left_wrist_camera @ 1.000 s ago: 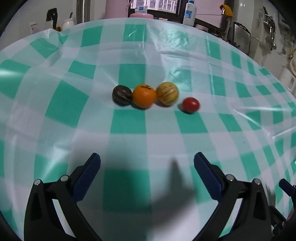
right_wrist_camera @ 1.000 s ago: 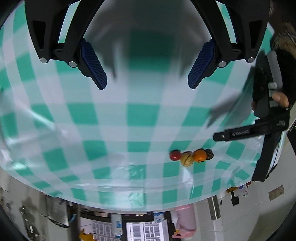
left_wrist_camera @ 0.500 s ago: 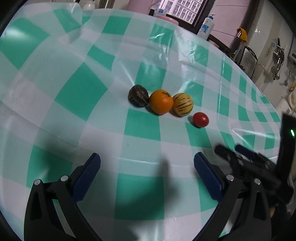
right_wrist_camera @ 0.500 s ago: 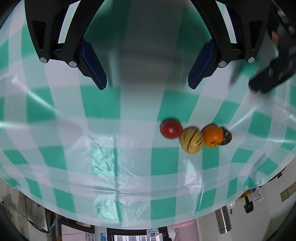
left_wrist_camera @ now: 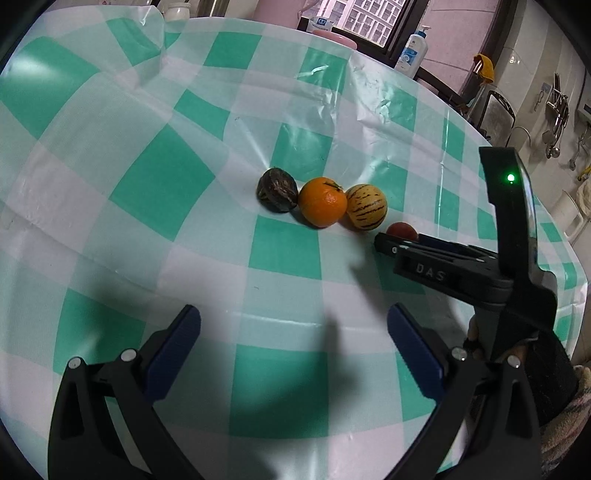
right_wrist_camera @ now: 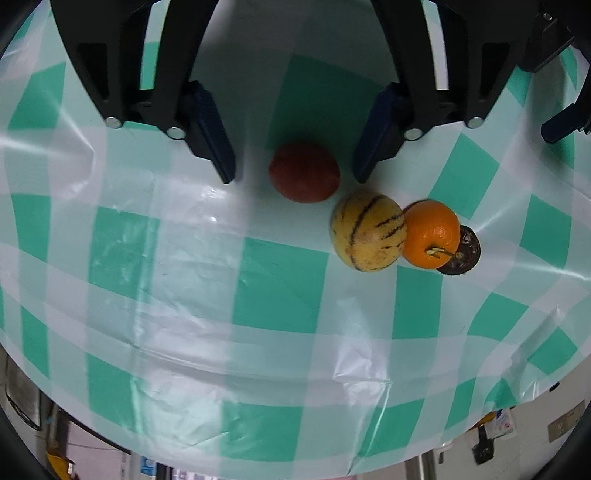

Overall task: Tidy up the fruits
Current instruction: 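Grasp the last red tomato with the right tool, then grasp the orange with the left tool while the right tool holds the tomato, then carry the orange and tomato over the white box with both tools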

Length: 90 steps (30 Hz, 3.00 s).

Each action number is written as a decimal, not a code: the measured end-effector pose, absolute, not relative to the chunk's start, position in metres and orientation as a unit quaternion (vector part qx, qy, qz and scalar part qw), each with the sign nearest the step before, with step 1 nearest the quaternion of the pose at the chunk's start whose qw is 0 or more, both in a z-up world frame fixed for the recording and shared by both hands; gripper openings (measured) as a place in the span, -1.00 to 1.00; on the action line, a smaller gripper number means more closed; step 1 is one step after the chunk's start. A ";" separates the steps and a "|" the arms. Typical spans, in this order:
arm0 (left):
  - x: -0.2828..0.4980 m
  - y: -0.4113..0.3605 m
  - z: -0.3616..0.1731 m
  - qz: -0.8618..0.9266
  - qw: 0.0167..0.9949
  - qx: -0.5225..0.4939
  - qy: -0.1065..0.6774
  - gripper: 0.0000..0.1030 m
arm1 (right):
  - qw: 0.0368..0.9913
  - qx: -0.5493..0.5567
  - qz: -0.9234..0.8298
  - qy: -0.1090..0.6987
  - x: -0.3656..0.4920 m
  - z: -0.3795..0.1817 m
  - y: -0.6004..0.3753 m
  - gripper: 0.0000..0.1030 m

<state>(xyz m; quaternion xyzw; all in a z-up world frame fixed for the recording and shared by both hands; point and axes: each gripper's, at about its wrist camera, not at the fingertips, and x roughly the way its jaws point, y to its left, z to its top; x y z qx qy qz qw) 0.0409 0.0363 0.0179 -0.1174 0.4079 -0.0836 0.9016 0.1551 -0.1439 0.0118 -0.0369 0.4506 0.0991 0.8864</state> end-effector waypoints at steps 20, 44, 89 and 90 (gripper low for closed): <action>0.062 0.023 0.018 -0.093 0.899 -0.061 0.424 0.96 | 0.902 0.205 0.081 0.372 0.087 0.022 -0.234 -0.29; 0.157 -0.037 0.006 -0.172 0.871 0.297 0.351 0.53 | 0.896 0.199 0.102 0.384 0.095 0.019 -0.225 -0.28; 0.106 -0.025 0.016 -0.214 0.894 0.143 0.367 -0.16 | 0.894 0.217 0.112 0.377 0.093 0.016 -0.232 -0.28; 0.100 -0.024 0.020 -0.204 0.900 0.131 0.362 -0.16 | 0.894 0.218 0.111 0.376 0.092 0.016 -0.232 -0.28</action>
